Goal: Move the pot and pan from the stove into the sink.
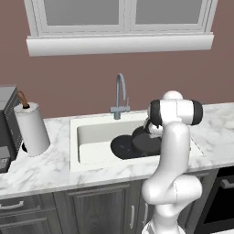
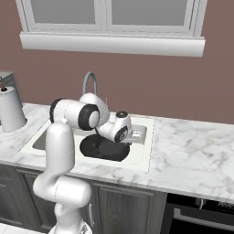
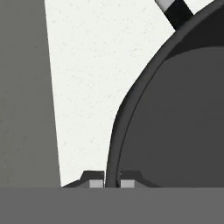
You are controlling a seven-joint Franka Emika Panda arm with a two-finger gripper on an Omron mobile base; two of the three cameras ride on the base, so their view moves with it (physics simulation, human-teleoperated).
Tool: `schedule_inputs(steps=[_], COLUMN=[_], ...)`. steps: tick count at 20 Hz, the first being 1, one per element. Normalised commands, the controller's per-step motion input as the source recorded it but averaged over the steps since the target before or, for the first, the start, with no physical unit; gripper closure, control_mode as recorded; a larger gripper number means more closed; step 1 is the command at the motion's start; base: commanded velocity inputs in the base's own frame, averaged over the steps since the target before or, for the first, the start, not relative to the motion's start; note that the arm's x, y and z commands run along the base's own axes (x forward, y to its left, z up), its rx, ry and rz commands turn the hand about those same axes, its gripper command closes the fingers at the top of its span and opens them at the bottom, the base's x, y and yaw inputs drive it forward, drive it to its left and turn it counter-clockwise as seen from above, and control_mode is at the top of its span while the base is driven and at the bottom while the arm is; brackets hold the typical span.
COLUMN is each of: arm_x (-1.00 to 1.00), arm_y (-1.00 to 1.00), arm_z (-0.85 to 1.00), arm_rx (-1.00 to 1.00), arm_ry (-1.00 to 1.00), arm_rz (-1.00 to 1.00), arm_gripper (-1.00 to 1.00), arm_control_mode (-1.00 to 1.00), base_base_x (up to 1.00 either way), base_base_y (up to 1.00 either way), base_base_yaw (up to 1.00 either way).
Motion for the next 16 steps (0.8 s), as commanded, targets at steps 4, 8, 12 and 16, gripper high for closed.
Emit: schedule_inputs(steps=[4, 8, 12, 16], arm_x=[0.13, 0.01, -0.05, -0.29], arm_y=[0.01, 0.0, 0.0, 0.01], arm_z=[0.16, 0.9, 1.0, 0.97], arm_rx=[0.01, 0.1, 0.11, 0.08], arm_ry=[0.0, -0.06, -0.14, -0.2], arm_rz=[-0.03, -0.02, 0.0, 0.01], arm_gripper=[-1.0, -1.0, -1.0, -1.0], arm_control_mode=[-1.0, -1.0, -1.0, -1.0], base_base_x=[0.0, 0.0, 0.0, 0.0], base_base_y=[0.0, 0.0, 0.0, 0.0], base_base_yaw=[0.0, 0.0, 0.0, 0.0])
